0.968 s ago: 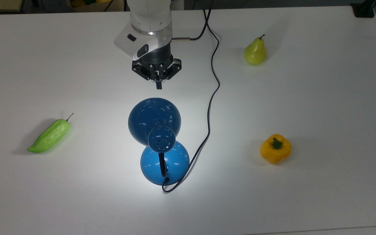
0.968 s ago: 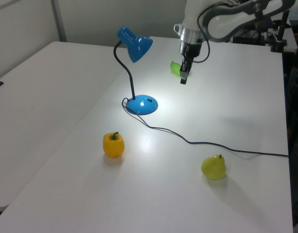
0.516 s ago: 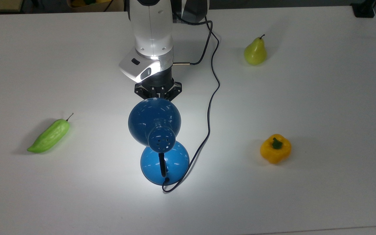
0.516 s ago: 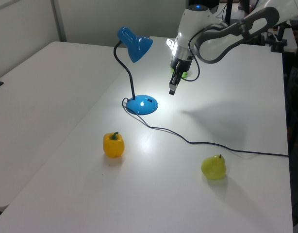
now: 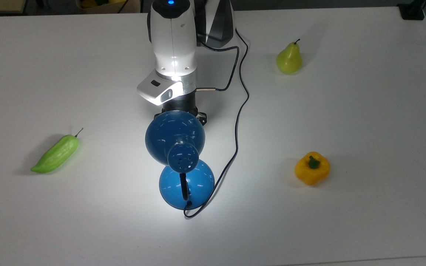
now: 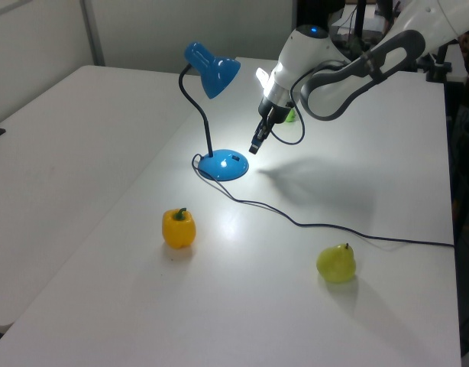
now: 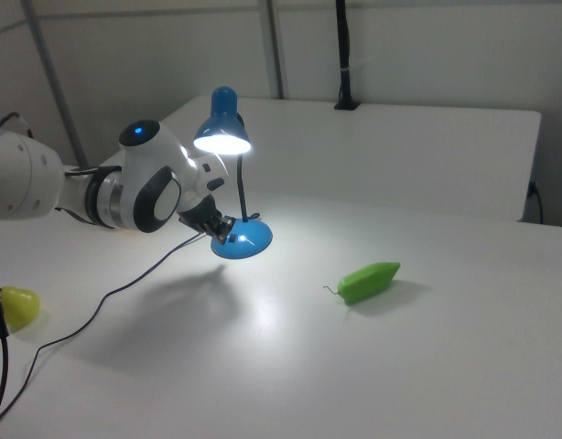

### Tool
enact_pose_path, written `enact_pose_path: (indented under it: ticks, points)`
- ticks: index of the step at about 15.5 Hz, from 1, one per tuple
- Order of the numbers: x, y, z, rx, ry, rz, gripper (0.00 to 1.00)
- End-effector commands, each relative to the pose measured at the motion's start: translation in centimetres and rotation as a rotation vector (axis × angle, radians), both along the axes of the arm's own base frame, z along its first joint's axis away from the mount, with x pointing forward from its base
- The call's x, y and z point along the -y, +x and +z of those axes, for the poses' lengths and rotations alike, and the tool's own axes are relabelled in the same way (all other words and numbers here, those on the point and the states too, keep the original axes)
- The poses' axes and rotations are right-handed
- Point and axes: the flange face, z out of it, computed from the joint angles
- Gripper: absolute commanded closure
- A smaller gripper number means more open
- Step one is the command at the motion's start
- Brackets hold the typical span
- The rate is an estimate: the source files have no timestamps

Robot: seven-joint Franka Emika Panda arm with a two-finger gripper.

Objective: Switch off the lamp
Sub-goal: 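Press the switch on the blue lamp base with the gripper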

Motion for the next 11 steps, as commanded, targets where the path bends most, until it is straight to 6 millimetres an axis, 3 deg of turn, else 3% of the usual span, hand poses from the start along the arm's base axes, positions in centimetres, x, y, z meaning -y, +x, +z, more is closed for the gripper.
enact_pose_path:
  ticks: [1,11]
  points:
    - [-0.5,0.6,-0.5,0.075,0.008,-0.006,1.0]
    - [-1.0,2.0,-1.4,0.18,0.021,0.005,1.0]
